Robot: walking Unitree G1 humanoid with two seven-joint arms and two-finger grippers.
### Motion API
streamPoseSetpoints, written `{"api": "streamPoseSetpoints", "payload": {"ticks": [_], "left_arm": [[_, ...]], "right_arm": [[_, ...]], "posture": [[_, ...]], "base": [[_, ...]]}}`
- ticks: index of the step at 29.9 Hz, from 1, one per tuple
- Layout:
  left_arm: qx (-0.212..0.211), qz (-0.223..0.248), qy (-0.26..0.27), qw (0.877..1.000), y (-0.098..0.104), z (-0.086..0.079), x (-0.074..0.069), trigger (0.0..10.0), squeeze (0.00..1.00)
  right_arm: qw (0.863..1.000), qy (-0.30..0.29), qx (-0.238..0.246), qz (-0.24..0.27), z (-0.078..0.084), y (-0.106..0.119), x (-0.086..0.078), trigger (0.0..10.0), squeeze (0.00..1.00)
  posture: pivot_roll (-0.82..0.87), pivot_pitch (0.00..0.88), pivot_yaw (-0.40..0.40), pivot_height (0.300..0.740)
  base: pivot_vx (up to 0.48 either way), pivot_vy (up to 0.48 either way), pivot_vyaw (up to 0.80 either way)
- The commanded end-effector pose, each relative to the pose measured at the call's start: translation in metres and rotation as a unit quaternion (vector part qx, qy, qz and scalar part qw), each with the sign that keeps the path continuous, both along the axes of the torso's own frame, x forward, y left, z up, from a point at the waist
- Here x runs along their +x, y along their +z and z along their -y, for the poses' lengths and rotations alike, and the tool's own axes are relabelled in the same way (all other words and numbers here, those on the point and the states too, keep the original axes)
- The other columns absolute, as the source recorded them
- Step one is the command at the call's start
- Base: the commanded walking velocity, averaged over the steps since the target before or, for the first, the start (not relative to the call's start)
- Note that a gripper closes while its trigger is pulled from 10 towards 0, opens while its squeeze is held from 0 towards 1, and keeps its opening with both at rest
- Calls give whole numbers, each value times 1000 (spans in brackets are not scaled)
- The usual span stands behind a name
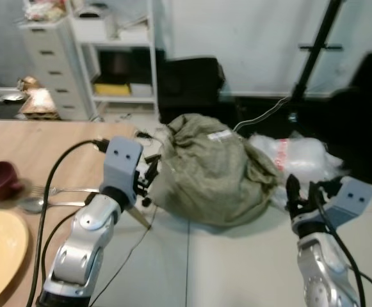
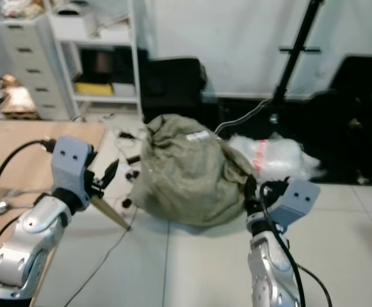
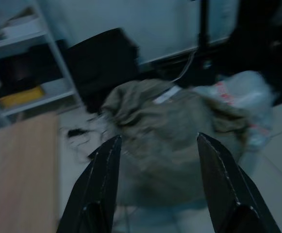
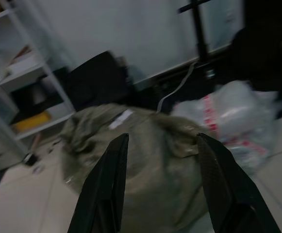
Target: Setting the table
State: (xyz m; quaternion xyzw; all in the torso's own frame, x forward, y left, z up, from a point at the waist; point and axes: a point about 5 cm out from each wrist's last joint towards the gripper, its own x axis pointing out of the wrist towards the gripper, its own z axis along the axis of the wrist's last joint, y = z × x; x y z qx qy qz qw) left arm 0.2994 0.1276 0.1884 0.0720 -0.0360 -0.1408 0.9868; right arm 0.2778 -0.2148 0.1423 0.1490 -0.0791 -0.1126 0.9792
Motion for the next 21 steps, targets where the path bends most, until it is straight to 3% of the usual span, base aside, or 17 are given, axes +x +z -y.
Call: {"api": "streamPoseSetpoints", "payload": {"ticks": [1,17,21], "left_arm": [[2,-1,-2,1000,-2,0,-1,10000,0],[0,5,1,1000,-2,-1,-1,10000,0],[5,10,2,1000,-2,-2,0,10000,0]], "right_arm": [[1000,-2,1,-3,0,-2,-1,10000,0],[1000,-4,0,-3,0,-2,-2,10000,0],[1000,-5,-1,-2,1,-2,-2,10000,0]], "posture": [[-27,0,109,740],[-30,0,108,740],[-33,0,110,740]], "base": [[0,0,-800],[0,0,-800],[462,0,-800]]}}
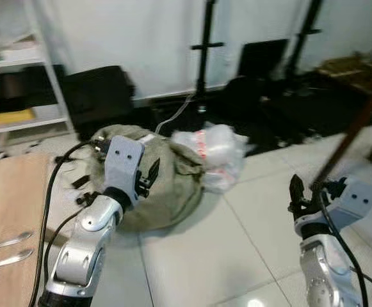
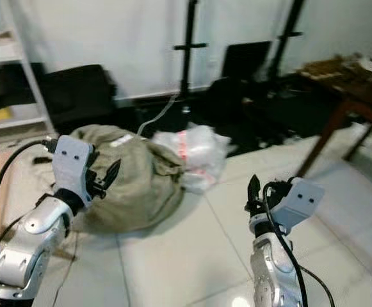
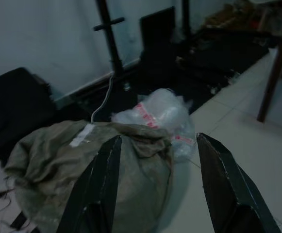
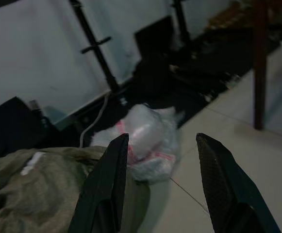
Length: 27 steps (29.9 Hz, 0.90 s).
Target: Setting the table
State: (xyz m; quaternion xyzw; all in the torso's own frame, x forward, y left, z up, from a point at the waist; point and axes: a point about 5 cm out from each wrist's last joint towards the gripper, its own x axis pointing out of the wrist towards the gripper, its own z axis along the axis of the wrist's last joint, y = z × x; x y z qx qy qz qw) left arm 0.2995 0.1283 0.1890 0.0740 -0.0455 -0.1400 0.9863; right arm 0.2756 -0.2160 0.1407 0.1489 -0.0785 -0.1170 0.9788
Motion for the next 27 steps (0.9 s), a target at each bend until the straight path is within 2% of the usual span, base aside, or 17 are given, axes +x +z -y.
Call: {"api": "streamPoseSetpoints", "payload": {"ticks": [1,27], "left_arm": [[4,1,1,1000,-2,-1,0,10000,0],[-2,9,-23,1000,0,6,-1,10000,0]], "right_arm": [[1000,-1,-1,-1,0,0,0,10000,0],[1000,0,0,0,-1,0,2,10000,0]], "posture": [[-34,0,110,740],[-34,0,109,740]], "base": [[480,0,-800],[480,0,-800]]}}
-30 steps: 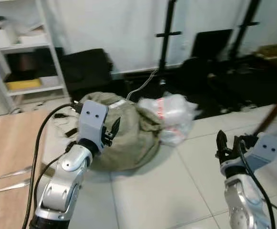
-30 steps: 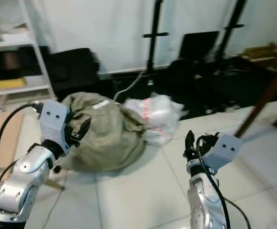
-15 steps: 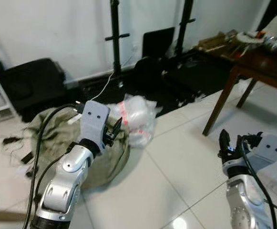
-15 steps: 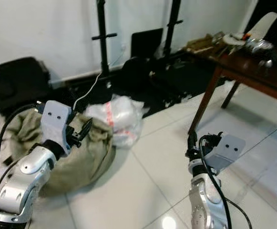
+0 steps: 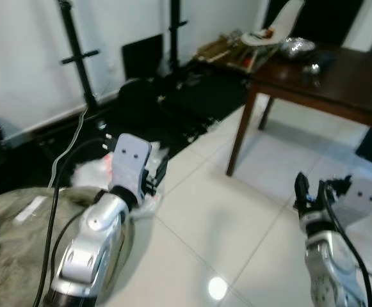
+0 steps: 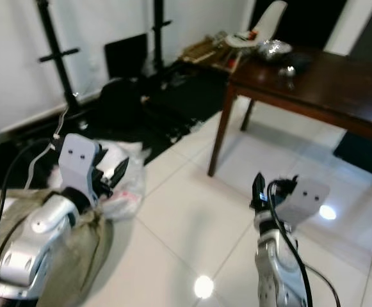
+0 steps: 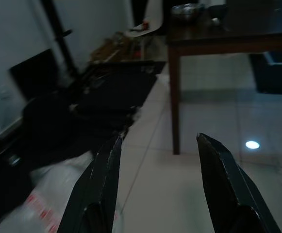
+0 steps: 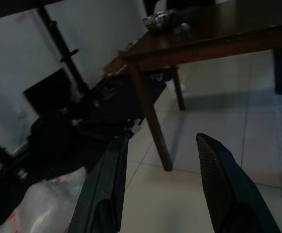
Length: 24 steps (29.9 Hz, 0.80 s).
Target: Setting the table
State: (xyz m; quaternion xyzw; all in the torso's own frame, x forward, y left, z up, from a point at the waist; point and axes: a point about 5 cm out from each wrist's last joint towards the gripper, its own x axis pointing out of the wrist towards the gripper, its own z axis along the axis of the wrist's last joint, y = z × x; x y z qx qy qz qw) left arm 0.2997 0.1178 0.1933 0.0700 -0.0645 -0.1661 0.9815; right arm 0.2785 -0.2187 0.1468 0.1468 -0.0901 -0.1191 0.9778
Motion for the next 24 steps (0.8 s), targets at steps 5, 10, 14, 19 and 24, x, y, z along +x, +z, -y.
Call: {"api": "streamPoseSetpoints", "payload": {"ticks": [5,10,14,19,24], "left_arm": [[3,-7,5,1000,-4,-5,-1,10000,0],[3,-7,5,1000,-5,-5,-1,10000,0],[3,-7,5,1000,-5,-5,-1,10000,0],[3,-5,2,1000,-4,-4,-1,10000,0],[2,-5,0,1000,-3,-3,-1,10000,0]], "right_arm": [[1000,4,3,-11,-4,-6,-1,10000,0],[1000,4,3,-11,-4,-6,-1,10000,0],[1000,4,3,-11,-4,-6,-1,10000,0],[1000,3,4,-11,-4,-6,-1,10000,0],[1000,2,4,-12,-4,-7,-2,10000,0]], "posture": [[-34,0,109,740],[-34,0,109,740],[-34,0,109,740],[-35,0,114,740],[-38,0,115,740]], "base": [[480,0,-800],[480,0,-800],[480,0,-800],[480,0,-800],[480,0,-800]]}}
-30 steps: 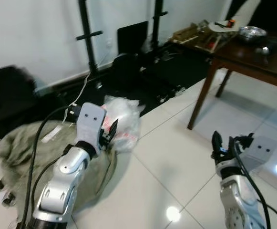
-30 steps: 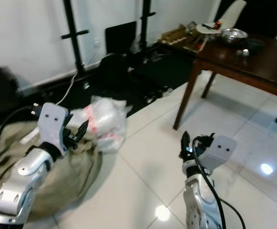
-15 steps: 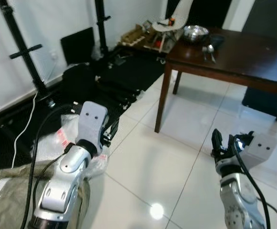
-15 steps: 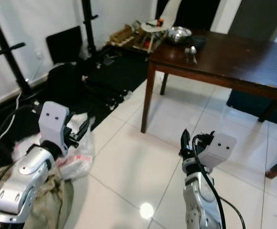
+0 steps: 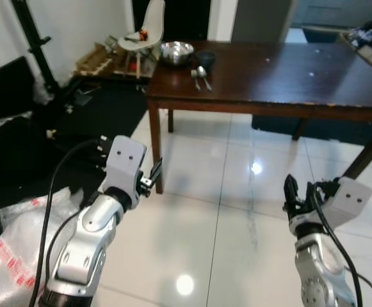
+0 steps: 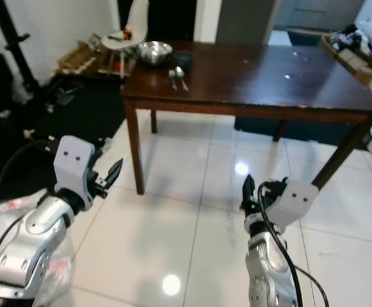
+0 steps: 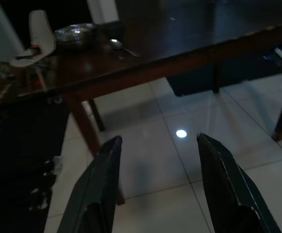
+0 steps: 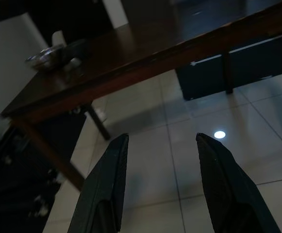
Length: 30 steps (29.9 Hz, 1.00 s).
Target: Setting the table
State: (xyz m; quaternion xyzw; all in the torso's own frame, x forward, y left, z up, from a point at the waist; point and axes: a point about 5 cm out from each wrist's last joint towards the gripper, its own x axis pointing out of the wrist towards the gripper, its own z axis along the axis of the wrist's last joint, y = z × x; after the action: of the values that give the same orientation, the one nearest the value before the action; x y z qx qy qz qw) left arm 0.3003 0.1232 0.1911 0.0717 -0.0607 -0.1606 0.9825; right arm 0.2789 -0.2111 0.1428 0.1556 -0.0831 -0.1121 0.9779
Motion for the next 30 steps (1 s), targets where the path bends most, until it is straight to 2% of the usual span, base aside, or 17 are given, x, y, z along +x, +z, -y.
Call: {"api": "streamPoseSetpoints", "payload": {"ticks": [1,6,8,10,11,12,13,14,16,17,20,24,27,28,30], "left_arm": [[1,-2,-6,1000,-1,3,-1,10000,0],[-1,-12,26,1000,-5,-5,1,10000,0],[-16,-35,74,997,-15,-20,1,10000,0],[-35,-66,135,988,-30,-40,-3,10000,0],[-35,-66,135,988,-30,-40,-3,10000,0],[-41,-79,161,983,-37,-48,-5,10000,0],[-44,-96,211,972,-50,-62,-12,10000,0],[-44,-96,211,972,-50,-62,-12,10000,0],[-42,-107,251,961,-62,-71,-22,10000,0],[-42,-107,251,961,-62,-71,-22,10000,0],[-43,-109,275,954,-68,-74,-31,10000,0],[-43,-104,279,954,-68,-72,-34,10000,0],[-37,-89,269,958,-62,-68,-32,10000,0],[-32,-74,257,963,-56,-65,-27,10000,0],[-31,-66,252,965,-52,-64,-24,10000,0]], "right_arm": [[1000,-6,-6,-8,4,-3,-3,10000,0],[999,34,-33,-23,-6,-5,0,10000,0],[995,80,-47,-31,-19,-6,3,10000,0],[990,123,-55,-28,-32,-5,6,10000,0],[990,123,-55,-28,-32,-5,6,10000,0],[988,142,-56,-25,-38,-4,8,10000,0],[982,178,-59,-18,-50,0,14,10000,0],[982,178,-59,-18,-50,0,14,10000,0],[971,231,-60,-14,-66,4,19,10000,0],[971,231,-60,-14,-66,4,19,10000,0],[958,278,-69,-15,-82,5,23,10000,0],[956,285,-67,-17,-83,5,25,10000,0],[958,281,-61,-19,-82,3,27,10000,0],[959,280,-43,-19,-82,3,28,10000,0],[959,282,-31,-19,-82,3,28,10000,0]], "posture": [[-38,0,115,740],[-39,0,113,740],[-29,0,97,740],[-19,0,83,740],[-19,0,83,740],[-5,0,62,740],[4,0,44,740],[4,0,44,740],[27,6,-1,740],[27,6,-1,740],[44,14,-34,740],[55,13,-40,740],[51,5,-25,740],[42,0,-13,740],[37,0,-6,740]], "base": [[480,0,-800],[480,0,-160],[480,0,0],[480,0,0],[480,0,0],[480,0,0],[480,0,0],[480,0,0],[480,0,0],[480,0,0],[480,0,0],[480,0,0],[480,0,0],[480,0,0],[480,0,0]]}}
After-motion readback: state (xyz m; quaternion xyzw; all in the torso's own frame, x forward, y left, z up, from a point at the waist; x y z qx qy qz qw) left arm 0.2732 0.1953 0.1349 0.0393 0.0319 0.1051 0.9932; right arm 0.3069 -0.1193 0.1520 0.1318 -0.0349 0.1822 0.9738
